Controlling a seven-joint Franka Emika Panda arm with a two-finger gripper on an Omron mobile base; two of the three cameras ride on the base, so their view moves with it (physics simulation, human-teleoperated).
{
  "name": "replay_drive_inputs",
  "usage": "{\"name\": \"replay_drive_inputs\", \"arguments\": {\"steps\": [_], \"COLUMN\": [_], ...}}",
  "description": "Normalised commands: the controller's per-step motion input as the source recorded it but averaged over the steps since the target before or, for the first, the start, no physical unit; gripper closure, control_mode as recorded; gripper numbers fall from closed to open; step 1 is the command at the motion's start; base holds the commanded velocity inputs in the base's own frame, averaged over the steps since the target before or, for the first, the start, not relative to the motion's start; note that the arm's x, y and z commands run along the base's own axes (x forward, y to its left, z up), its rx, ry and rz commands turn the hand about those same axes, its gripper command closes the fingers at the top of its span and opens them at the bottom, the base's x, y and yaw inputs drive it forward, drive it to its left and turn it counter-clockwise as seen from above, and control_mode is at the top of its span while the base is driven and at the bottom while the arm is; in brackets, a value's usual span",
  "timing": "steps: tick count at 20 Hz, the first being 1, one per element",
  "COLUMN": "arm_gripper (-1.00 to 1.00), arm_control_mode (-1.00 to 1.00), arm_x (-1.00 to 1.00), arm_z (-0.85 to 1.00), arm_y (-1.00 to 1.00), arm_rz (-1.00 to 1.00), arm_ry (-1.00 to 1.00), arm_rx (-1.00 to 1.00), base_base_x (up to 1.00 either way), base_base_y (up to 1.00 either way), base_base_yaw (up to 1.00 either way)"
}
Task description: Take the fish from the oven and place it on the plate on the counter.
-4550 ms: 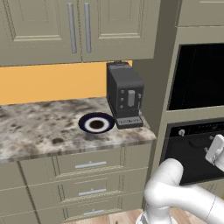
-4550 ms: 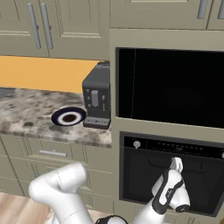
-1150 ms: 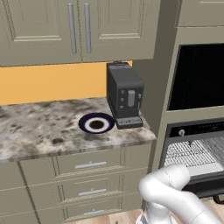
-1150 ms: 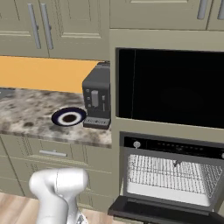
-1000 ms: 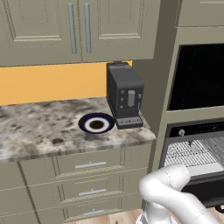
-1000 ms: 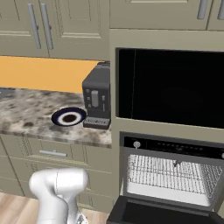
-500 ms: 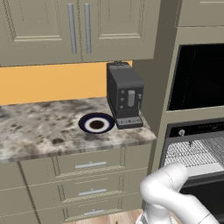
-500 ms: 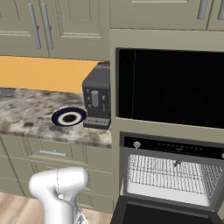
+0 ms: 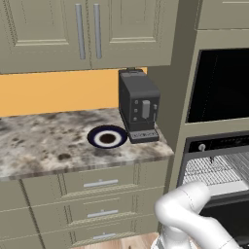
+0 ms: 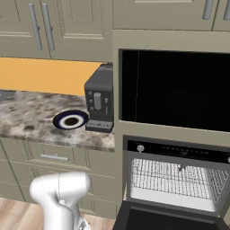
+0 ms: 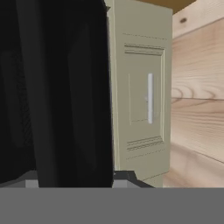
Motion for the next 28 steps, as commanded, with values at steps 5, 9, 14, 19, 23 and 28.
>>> {"name": "replay_drive_inputs", "arguments": {"steps": [5,9,14,19,23,28], "arm_gripper": [1.0,1.0,1.0,1.0,1.0,1.0], "arm_control_mode": [-1.0,-1.0,-1.0,-1.0,-1.0,-1.0], "arm_x": [-0.53,-0.24,-0.03,-0.2,-0.33,-0.2], "arm_z": [0.81,0.91,1.0,1.0,1.0,1.0], "arm_y": [0.0,0.0,0.0,0.0,0.0,0.01], "arm_rz": [0.0,0.0,0.0,0.0,0.0,0.0], "arm_ry": [-0.01,0.0,0.0,0.0,0.0,0.0], "arm_rx": [0.05,0.01,0.0,0.0,0.0,0.0], "base_base_x": [0.0,0.0,0.0,0.0,0.0,0.0], "base_base_y": [0.0,0.0,0.0,0.0,0.0,0.0], "base_base_yaw": [0.0,0.0,0.0,0.0,0.0,0.0]}}
